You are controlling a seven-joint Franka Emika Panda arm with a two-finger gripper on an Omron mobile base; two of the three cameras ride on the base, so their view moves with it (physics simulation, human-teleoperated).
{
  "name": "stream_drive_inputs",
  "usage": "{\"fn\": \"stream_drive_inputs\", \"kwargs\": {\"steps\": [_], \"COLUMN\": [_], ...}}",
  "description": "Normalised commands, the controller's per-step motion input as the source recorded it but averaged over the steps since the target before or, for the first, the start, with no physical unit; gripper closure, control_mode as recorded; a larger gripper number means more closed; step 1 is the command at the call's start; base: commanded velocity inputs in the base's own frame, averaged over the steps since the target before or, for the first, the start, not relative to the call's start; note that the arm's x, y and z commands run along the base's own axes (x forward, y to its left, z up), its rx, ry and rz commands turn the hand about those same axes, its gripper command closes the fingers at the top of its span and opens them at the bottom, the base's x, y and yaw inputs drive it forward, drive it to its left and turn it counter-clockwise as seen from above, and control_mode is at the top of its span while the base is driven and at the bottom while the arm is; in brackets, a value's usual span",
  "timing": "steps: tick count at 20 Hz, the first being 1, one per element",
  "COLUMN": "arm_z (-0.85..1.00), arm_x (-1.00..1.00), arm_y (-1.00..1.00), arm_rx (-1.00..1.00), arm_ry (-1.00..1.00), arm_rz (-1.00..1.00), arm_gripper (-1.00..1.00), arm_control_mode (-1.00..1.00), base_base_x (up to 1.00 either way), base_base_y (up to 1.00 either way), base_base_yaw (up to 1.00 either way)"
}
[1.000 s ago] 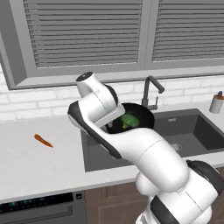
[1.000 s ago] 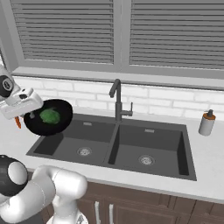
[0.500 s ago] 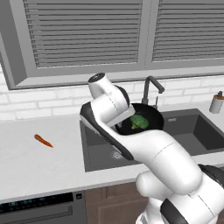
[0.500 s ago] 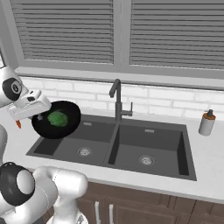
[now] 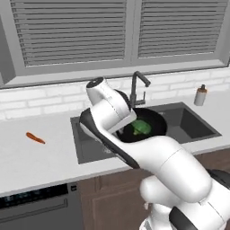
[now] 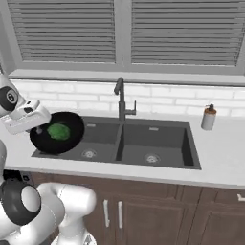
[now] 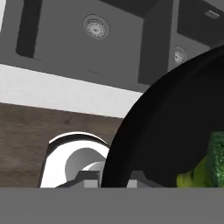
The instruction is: Pick the broccoli from the sink and place it in the bowl. Then pick the bowl and place it in the microwave. Then close the microwave door and press the start button.
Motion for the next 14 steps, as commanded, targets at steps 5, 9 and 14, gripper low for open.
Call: {"fn": "stream_drive_inputs", "kwargs": {"steps": [5,9,14], "arm_z": [0.0,0.0,0.0], "arm_x": [0.0,0.0,0.0], "arm_y": [0.0,0.0,0.0], "arm_rx": [0.0,0.0,0.0], "arm_ry": [0.0,0.0,0.0], "arm_rz": [0.0,0.0,0.0], "arm_gripper": [1.0,1.0,1.0], "arm_control_mode": [1.0,1.0,1.0], "base_base_x": [-0.73,-0.52,-0.4], "base_base_y": [0.0,0.0,0.0], "base_base_yaw": [-0.69,-0.78,-0.88]}}
